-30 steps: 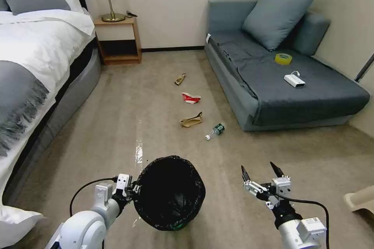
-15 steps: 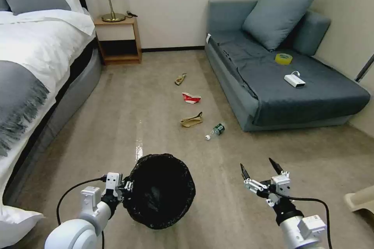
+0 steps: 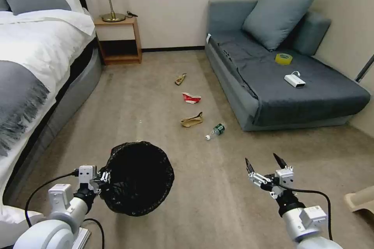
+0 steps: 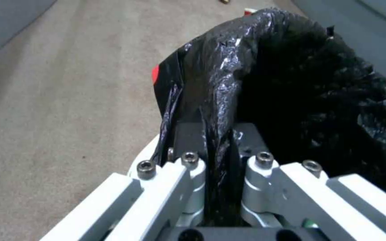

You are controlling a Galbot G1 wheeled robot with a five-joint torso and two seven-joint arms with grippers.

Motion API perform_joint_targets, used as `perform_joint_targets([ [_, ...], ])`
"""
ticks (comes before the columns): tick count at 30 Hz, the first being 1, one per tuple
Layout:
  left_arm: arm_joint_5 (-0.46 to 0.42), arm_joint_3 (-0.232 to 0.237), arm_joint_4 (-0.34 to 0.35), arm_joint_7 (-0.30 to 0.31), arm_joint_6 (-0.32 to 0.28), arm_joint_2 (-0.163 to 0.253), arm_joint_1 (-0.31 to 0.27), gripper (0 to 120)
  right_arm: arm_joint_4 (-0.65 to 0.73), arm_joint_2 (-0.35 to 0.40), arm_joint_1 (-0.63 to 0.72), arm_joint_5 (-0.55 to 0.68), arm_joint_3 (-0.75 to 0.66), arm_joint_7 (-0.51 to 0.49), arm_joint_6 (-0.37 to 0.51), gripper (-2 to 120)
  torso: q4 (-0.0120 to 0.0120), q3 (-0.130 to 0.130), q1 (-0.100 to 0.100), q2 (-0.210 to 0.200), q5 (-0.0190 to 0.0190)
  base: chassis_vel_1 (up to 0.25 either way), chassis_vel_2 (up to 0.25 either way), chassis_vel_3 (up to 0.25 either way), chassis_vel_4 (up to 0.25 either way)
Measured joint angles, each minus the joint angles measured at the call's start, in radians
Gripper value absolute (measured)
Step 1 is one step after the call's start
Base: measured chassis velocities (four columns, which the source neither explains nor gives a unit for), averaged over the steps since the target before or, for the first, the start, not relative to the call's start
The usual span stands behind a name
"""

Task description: Pick up the trash bin, then pick up the garbage on the floor and place it into the trash bin.

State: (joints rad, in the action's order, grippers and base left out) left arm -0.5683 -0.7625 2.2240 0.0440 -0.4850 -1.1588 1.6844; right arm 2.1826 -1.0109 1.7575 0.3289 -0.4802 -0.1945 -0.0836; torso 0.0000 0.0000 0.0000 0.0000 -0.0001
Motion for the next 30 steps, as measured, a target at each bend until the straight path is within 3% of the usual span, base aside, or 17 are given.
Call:
perform_joint_targets([
  [12,-0.046,-0.056,-0.006,0.006,0.003,-0.006,-0.01,6,0.037,-0.011,0.014,-0.035,0.003,0.02,0.05,100,0.0001,0.0,0.0,0.0,0.0,0.0,0.0,0.0,0.0],
  [30,-0.1,-0.092,-0.011,0.007,0.001,0.002,-0.025,6,0.052,-0.03,0.02,-0.06,-0.003,0.026,0.082,100,0.0,0.0,0.0,0.0,0.0001,0.0,0.0,0.0,0.0],
])
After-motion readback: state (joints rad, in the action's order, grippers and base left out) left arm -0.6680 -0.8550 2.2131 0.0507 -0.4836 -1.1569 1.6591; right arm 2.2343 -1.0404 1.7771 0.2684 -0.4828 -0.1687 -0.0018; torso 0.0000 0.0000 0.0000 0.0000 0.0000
